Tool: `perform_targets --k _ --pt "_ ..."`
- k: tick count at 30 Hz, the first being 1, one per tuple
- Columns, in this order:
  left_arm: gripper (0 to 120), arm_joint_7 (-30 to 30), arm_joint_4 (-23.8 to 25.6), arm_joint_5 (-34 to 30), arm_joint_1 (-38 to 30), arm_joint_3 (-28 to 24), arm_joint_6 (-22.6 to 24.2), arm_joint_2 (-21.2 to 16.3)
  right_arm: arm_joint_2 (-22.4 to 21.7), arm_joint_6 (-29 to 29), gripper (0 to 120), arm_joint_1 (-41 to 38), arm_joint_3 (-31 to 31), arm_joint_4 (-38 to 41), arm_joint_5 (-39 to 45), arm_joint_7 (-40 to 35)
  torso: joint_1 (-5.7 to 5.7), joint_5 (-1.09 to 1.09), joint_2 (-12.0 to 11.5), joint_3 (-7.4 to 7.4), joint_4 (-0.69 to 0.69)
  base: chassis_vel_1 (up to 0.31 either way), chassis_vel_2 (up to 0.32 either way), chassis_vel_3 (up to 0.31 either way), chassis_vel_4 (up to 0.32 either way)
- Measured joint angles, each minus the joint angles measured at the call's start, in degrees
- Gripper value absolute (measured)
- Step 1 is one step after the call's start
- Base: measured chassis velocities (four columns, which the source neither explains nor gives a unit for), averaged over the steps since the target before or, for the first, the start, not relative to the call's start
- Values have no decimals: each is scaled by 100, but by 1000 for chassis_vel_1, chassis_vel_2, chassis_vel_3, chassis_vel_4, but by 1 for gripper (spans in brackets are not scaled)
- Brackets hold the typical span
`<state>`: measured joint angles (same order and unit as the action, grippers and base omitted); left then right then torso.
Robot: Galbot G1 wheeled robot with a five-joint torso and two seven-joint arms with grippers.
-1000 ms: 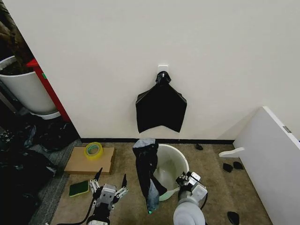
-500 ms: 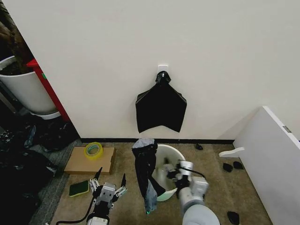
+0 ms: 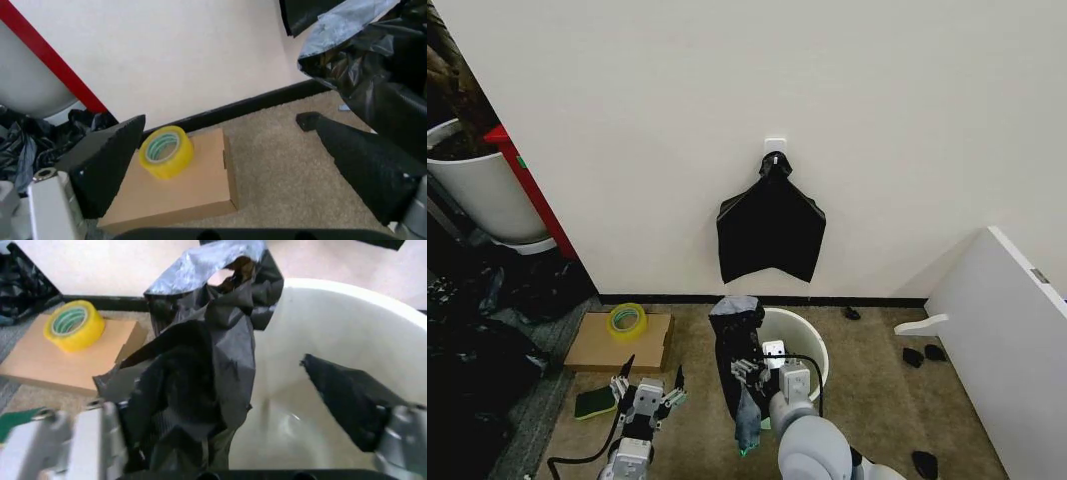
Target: Place the garbage bag over the trash bin.
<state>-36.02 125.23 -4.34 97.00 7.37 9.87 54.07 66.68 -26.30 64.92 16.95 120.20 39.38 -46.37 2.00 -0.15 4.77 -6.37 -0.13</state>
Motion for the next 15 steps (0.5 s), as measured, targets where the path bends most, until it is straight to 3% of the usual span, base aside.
perform_targets --k 3,6,8,15 --pt "100 0 -68 -2 -36 -13 4 22 -19 89 59 76 -68 303 42 39 0 0 0 0 -1 0 0 0 0" --pt "100 0 -96 2 -44 -32 6 39 -37 100 51 101 -79 373 37 48 0 0 0 0 0 0 0 0 0" --pt "100 0 -112 7 -52 -48 11 55 -53 106 54 117 -82 401 10 54 0 0 0 0 -1 0 0 0 0" --pt "100 12 -184 27 -82 -71 38 93 -49 -158 84 146 2 489 -204 -42 0 0 0 0 -1 0 0 0 0"
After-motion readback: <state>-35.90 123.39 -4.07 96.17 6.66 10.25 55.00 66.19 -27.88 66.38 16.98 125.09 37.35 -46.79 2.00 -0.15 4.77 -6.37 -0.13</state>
